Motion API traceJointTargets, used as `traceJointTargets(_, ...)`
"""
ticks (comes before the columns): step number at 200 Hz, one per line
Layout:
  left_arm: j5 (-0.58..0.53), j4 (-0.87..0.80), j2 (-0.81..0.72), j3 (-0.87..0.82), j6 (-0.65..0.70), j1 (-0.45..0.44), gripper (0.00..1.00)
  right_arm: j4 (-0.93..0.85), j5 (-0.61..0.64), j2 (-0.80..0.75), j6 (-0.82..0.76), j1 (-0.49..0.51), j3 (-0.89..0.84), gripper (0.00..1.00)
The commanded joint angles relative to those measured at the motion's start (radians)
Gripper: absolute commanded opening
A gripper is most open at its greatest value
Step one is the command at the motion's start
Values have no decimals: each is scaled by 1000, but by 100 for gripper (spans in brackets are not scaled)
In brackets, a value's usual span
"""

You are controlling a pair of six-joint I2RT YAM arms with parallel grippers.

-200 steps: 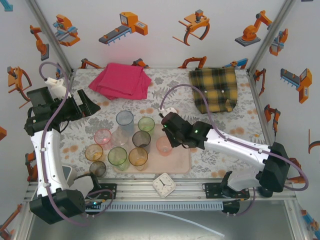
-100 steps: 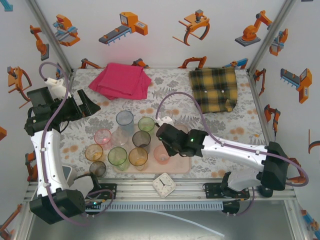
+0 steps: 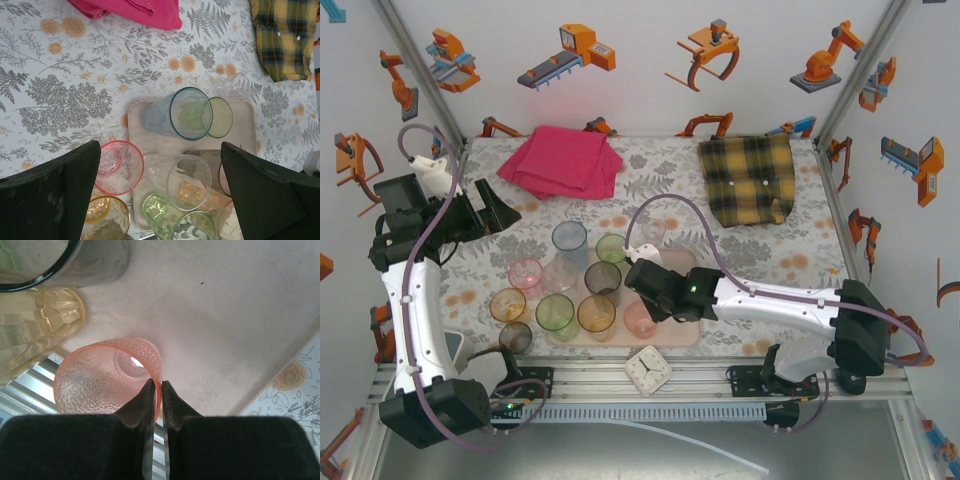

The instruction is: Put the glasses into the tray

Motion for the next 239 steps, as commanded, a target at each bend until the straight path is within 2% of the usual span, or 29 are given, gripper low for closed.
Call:
traceJointTargets(1,21,13,-14,-5,-12,5,97,32,17,4,34,7,-13,15)
traceJointTargets(61,21,12,-20,-7,-13,5,97,63,-3,4,56,17,-47,18)
traceJointTargets(149,18,13,-28,-5,-11,5,97,26,38,-48,38,20,-17,33)
traceJointTargets(202,2,11,-37,-2,-1,5,97,-9,56,-97,15,19,26,35)
traceJointTargets(222,-11,10,-33,-5,8,5,97,-31,78,-132,-4,20,46,36)
traceJointTargets(239,-5,4,-29,2,7,5,97,-73,151,-160,-31,20,84,36)
